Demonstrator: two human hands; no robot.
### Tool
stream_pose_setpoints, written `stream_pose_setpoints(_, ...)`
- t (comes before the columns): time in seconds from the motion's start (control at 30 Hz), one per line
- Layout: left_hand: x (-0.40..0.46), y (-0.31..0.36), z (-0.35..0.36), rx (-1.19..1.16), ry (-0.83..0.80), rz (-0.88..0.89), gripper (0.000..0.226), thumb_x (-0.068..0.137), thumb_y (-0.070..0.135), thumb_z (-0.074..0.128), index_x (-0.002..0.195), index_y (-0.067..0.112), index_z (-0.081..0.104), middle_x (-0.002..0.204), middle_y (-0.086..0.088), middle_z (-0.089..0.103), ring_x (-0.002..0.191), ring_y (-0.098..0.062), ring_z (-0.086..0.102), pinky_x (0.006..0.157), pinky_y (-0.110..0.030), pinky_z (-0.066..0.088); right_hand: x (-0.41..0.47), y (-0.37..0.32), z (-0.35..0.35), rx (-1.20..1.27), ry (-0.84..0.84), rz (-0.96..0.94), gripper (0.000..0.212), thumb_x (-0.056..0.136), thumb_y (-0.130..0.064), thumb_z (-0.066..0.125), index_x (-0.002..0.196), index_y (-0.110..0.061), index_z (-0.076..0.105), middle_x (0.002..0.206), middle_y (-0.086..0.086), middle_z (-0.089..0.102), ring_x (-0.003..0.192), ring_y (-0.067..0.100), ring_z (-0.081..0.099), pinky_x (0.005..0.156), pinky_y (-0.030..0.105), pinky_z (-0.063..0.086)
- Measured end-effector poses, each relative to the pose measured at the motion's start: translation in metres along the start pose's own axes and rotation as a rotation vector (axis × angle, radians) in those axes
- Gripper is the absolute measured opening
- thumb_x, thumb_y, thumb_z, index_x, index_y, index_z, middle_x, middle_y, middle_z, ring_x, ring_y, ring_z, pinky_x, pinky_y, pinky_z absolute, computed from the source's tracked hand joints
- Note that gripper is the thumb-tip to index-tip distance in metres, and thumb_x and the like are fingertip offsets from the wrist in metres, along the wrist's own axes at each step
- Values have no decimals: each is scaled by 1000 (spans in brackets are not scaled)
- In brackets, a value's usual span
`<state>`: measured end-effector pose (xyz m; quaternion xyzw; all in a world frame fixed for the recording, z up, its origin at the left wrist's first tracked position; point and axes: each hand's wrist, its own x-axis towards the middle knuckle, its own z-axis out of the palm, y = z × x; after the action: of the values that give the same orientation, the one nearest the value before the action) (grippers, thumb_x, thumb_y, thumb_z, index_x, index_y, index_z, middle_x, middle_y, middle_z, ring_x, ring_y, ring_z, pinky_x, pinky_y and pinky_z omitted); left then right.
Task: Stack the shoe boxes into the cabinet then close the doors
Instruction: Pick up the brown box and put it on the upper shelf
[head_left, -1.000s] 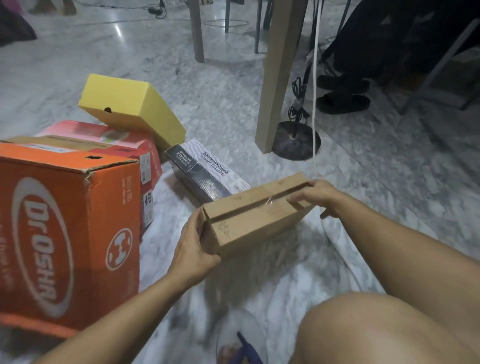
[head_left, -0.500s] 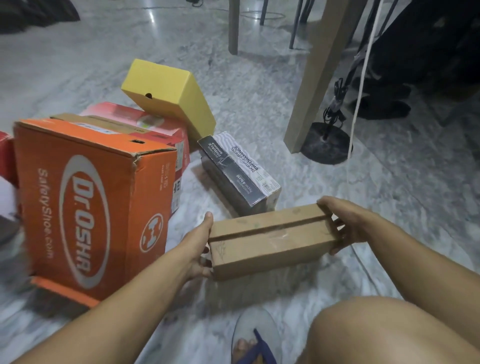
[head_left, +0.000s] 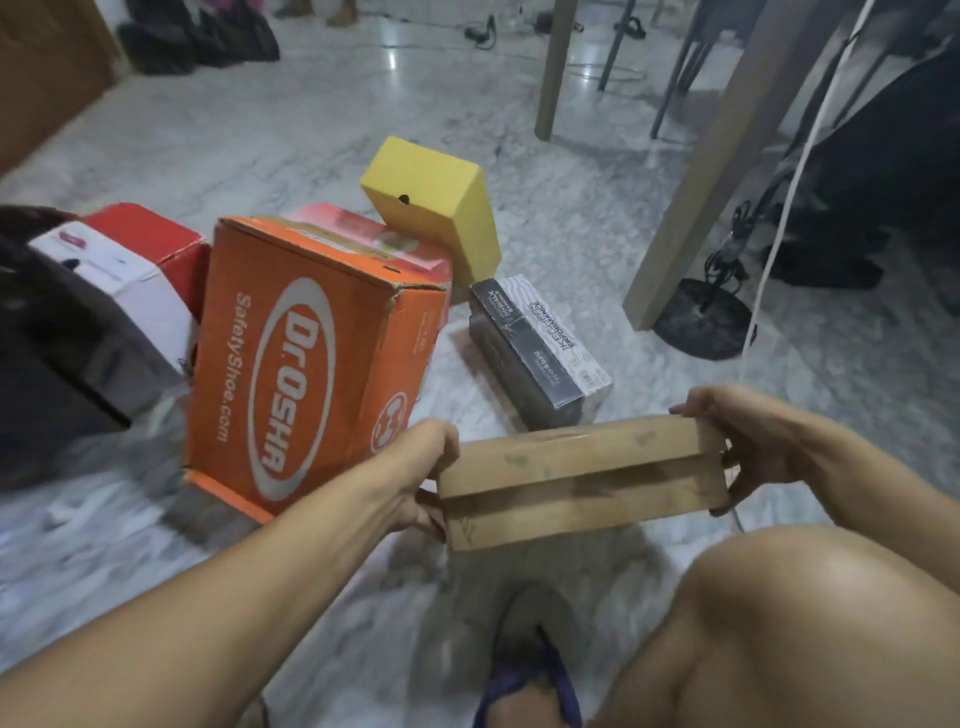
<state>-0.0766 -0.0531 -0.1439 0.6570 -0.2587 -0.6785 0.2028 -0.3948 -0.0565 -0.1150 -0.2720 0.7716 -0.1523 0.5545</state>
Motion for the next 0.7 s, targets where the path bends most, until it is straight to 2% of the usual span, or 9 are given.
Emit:
stream_pose_setpoints(0.13,-38,-6,-18,39,-79,82,20,65,8,47,83,6,56,74,-8,43,64,-26,45,67,-56,55,-51,-14,0,-37,-33,-87,54,79,-20,46,133,-21,51,126,12,50,112,46,51,77,77,43)
stream_pose_setpoints(0.23,-64,-5,-33,21,-92,179,77,48,9,50,125,9,55,84,-10,47,71,-28,50,67,-61,55,-93,-25,0,-62,-51,-171,54,77,-15,45,130,-23,53,133,16,46,116,50,49,76,80,43)
stream_pose_setpoints(0.27,-75,-4,-37,13,-88,217,81,46,9,51,126,9,55,87,-11,48,77,-29,51,67,-60,55,-105,-29,-1,-69,-58,-200,54,77,-14,45,130,-23,53,133,16,45,113,50,50,76,79,43)
stream_pose_setpoints(0.37,-115,3,-52,-5,-97,323,38,54,7,52,91,9,62,89,-12,53,85,-28,54,64,-49,56,-143,-42,0,-68,-105,-283,65,81,-12,48,143,-29,41,136,7,44,106,43,54,76,73,49)
stream_pose_setpoints(0.43,-139,10,-67,-18,-101,400,19,68,1,51,83,11,59,90,-12,57,84,-26,54,59,-36,51,-167,-55,4,-84,-170,-332,74,78,-12,56,146,-31,35,137,6,43,99,40,58,68,62,54)
stream_pose_setpoints(0.5,-160,16,-86,-20,-104,474,19,75,4,57,91,13,64,91,-11,64,82,-26,56,64,-34,48,-193,-69,13,-122,-207,-397,72,78,-10,64,142,-29,38,129,12,50,82,36,66,58,50,55)
stream_pose_setpoints(0.53,-172,18,-96,-17,-94,509,20,76,8,64,95,13,67,91,-10,68,82,-26,58,67,-36,46,-204,-76,19,-139,-210,-441,73,77,-10,70,141,-28,40,126,14,53,81,35,68,54,48,55)
stream_pose_setpoints(0.63,-201,27,-127,13,-3,632,41,65,17,85,103,16,71,92,-6,75,79,-23,65,66,-34,48,-233,-96,36,-205,-164,-610,102,56,-14,92,143,-30,41,132,11,55,105,39,65,66,62,56)
stream_pose_setpoints(0.7,-218,32,-148,0,57,696,48,61,13,87,106,15,69,92,-4,75,78,-20,69,61,-29,54,-252,-111,53,-245,-157,-720,101,51,-15,96,138,-28,47,122,14,64,100,38,69,69,64,55)
